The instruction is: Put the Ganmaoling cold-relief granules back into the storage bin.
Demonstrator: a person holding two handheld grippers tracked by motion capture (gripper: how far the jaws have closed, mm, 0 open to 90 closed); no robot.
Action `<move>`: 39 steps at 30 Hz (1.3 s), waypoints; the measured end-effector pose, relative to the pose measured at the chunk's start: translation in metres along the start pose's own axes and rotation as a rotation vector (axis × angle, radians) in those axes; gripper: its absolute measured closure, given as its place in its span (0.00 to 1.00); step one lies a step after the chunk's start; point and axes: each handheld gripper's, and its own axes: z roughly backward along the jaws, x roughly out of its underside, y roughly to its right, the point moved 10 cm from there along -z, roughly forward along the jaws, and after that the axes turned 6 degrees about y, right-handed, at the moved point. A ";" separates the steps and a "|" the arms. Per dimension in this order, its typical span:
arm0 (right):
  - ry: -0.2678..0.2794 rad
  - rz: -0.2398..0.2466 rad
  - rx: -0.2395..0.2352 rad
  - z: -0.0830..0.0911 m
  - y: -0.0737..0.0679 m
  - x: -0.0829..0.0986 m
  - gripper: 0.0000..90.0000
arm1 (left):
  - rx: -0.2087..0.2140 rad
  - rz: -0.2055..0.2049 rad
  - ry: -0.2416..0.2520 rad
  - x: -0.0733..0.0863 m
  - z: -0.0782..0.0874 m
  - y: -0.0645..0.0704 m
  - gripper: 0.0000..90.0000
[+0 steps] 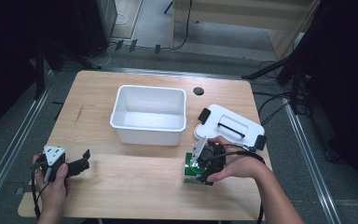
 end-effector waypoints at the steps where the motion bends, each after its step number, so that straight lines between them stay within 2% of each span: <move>1: 0.002 0.001 0.005 0.001 0.000 0.000 0.18 | 0.001 -0.002 0.002 0.000 0.000 0.000 0.00; 11: 0.024 -0.014 0.036 0.019 0.011 0.001 0.18 | 0.007 -0.007 0.006 0.000 0.001 0.001 0.00; 17: 0.033 -0.012 0.041 0.029 0.017 0.002 0.18 | 0.005 -0.012 0.005 0.000 0.001 0.001 0.00; 24: 0.042 -0.032 0.048 0.042 0.025 0.005 0.18 | 0.005 -0.010 0.009 -0.001 0.001 0.001 0.00; 35: 0.037 -0.003 0.074 0.056 0.039 0.006 0.18 | 0.005 -0.012 0.008 0.000 0.001 0.001 0.00; 39: 0.052 -0.032 0.080 0.062 0.045 0.005 0.18 | 0.005 -0.011 0.008 -0.001 0.001 0.001 0.00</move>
